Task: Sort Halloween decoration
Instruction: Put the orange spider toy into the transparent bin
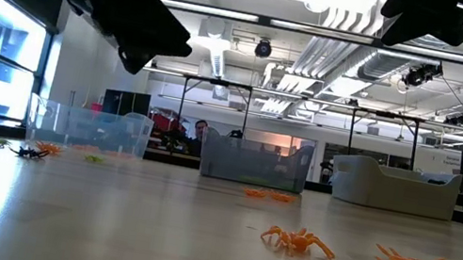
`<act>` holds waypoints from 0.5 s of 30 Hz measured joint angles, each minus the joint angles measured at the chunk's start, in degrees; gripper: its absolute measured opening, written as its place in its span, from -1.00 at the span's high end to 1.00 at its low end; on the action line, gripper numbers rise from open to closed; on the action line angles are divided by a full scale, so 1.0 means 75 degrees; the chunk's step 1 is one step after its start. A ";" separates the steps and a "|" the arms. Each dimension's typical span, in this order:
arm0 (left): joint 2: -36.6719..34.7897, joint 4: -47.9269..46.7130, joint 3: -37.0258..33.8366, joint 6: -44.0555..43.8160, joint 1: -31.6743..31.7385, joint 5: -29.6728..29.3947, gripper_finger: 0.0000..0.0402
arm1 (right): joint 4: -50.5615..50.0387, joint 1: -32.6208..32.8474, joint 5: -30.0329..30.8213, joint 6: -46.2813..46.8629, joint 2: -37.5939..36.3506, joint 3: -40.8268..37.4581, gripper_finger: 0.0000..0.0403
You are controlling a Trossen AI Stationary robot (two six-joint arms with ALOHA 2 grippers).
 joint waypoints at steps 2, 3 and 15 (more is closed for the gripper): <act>0.0241 0.0010 0.0145 0.0005 -0.0122 -0.0018 0.61 | 0.0000 0.0000 0.0000 0.0002 0.0003 0.0000 0.15; 0.0388 0.0017 0.0226 0.0006 -0.0187 -0.0016 0.61 | 0.0000 0.0000 0.0001 0.0002 0.0003 0.0000 0.15; 0.2416 0.0048 0.1697 0.0296 -0.0591 -0.0016 0.61 | 0.0003 0.0000 0.0000 0.0002 0.0003 0.0000 0.15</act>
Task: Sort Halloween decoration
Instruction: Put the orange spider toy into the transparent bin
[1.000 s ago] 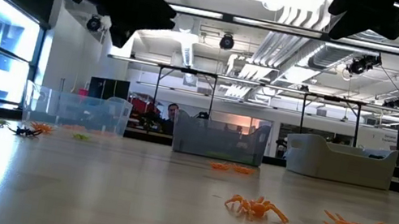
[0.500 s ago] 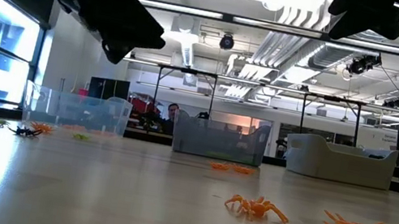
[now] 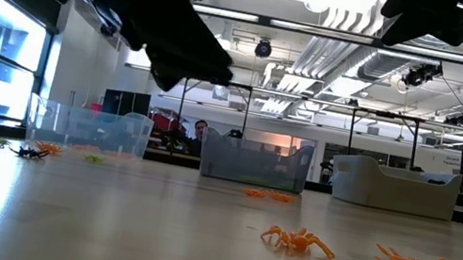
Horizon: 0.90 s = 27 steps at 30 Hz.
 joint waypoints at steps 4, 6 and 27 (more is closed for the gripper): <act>0.0662 -0.0013 0.0509 0.0684 0.0004 -0.0003 0.61 | -0.0001 -0.0002 0.0002 0.0000 -0.0003 0.0000 0.15; 0.0934 -0.0032 0.0728 0.1035 0.0032 -0.0006 0.61 | 0.0000 0.0000 0.0000 -0.0002 -0.0003 0.0000 0.15; 0.1509 -0.0768 0.1221 0.2070 0.1013 -0.0557 0.48 | 0.0044 -0.0002 0.0000 -0.0003 -0.0003 0.0000 0.15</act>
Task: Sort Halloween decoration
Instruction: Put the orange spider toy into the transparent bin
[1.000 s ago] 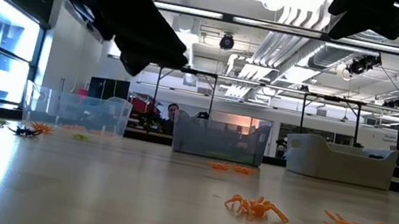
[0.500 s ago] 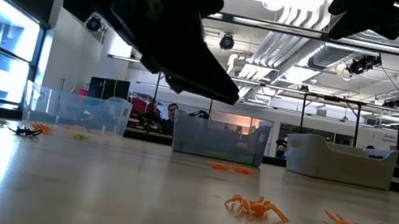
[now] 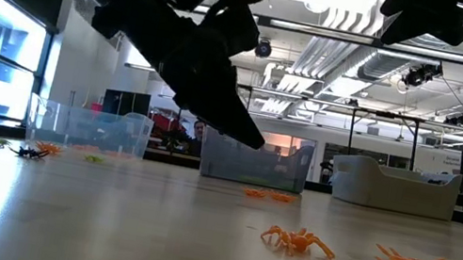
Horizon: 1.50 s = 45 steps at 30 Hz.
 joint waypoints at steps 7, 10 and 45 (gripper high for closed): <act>0.0000 0.0008 0.0000 0.0459 0.0321 0.0002 0.24 | 0.0002 0.0003 0.0002 0.0003 0.0000 0.0000 0.15; 0.0128 0.0123 0.0003 0.0642 0.0409 0.0003 0.19 | 0.0006 0.0003 0.0003 0.0002 0.0000 0.0000 0.15; 0.1734 0.1487 0.0085 -0.1091 0.1153 0.0351 0.38 | 0.0011 0.0003 0.0002 0.0000 0.0000 0.0000 0.15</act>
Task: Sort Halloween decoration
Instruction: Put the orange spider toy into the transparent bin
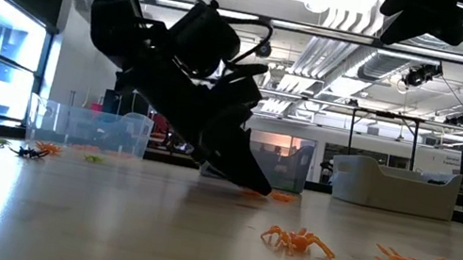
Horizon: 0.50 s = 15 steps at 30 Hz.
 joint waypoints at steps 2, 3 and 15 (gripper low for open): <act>0.0004 0.0000 -0.0003 -0.0140 0.0006 -0.0023 0.50 | 0.0000 -0.0002 -0.0001 0.0003 0.0000 0.0000 0.15; 0.0006 0.0000 -0.0003 -0.0206 0.0006 -0.0033 0.57 | 0.0001 -0.0002 0.0001 0.0003 0.0000 0.0000 0.15; 0.0020 -0.0008 -0.0012 -0.0877 0.0009 0.0002 0.99 | -0.0002 -0.0003 0.0001 0.0000 0.0000 0.0000 0.15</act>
